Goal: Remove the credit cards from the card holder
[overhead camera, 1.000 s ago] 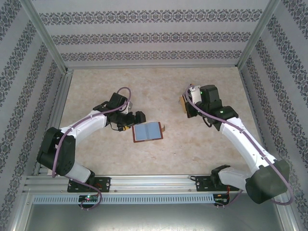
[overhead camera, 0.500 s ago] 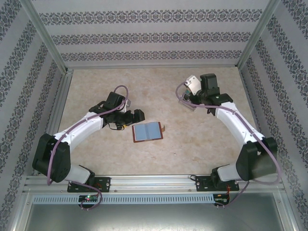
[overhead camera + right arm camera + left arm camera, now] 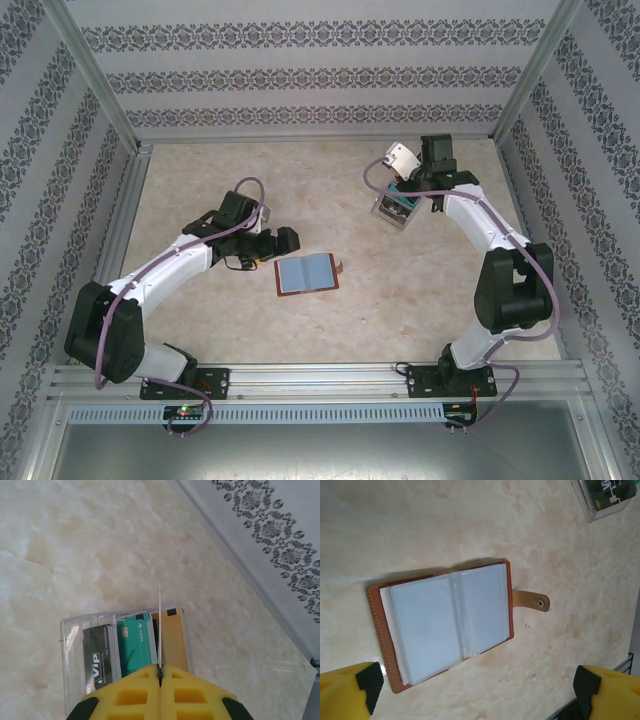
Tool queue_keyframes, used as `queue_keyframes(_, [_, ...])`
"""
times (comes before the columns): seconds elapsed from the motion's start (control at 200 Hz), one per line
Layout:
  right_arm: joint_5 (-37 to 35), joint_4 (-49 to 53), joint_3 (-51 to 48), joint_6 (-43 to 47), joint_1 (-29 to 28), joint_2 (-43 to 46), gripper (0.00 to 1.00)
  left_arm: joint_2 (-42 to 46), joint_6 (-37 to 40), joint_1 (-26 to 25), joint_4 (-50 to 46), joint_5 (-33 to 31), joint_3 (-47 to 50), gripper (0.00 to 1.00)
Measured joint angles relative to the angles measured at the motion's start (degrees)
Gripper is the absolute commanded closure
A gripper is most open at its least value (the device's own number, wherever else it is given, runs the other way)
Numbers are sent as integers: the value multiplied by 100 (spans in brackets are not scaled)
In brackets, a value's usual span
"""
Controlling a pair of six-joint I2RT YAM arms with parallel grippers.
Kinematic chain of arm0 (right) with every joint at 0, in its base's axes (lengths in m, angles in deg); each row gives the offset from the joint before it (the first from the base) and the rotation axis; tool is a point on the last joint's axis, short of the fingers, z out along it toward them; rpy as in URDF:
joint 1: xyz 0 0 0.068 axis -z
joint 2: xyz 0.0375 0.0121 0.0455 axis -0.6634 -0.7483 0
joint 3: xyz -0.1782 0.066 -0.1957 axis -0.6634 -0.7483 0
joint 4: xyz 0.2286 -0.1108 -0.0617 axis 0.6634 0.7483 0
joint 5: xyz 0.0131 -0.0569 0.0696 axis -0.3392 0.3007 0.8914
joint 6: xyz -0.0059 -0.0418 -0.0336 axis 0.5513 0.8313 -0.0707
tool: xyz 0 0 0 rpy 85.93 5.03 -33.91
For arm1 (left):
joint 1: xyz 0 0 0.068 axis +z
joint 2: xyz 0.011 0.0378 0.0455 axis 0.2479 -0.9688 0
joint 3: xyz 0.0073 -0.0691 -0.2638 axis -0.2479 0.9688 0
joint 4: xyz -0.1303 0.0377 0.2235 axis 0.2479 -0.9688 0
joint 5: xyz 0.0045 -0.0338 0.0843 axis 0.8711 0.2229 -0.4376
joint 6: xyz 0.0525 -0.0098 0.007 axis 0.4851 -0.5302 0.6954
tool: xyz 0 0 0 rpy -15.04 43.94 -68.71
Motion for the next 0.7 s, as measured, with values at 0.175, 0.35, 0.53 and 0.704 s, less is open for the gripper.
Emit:
queue_keyframes(0.175, [20, -7, 55, 186, 61, -304, 100, 116, -20, 0, -83, -70, 37, 0])
queue_keyframes(0.35, [15, -7, 57, 308, 116, -505, 100, 136, -46, 0, -109, -109, 61, 0])
queue_keyframes(0.53, [15, -28, 59, 334, 214, -651, 100, 136, -48, 0, -129, -149, 61, 0])
queue_keyframes(0.704, [20, -26, 142, 334, 284, -789, 100, 136, -76, 0, -131, -151, 76, 0])
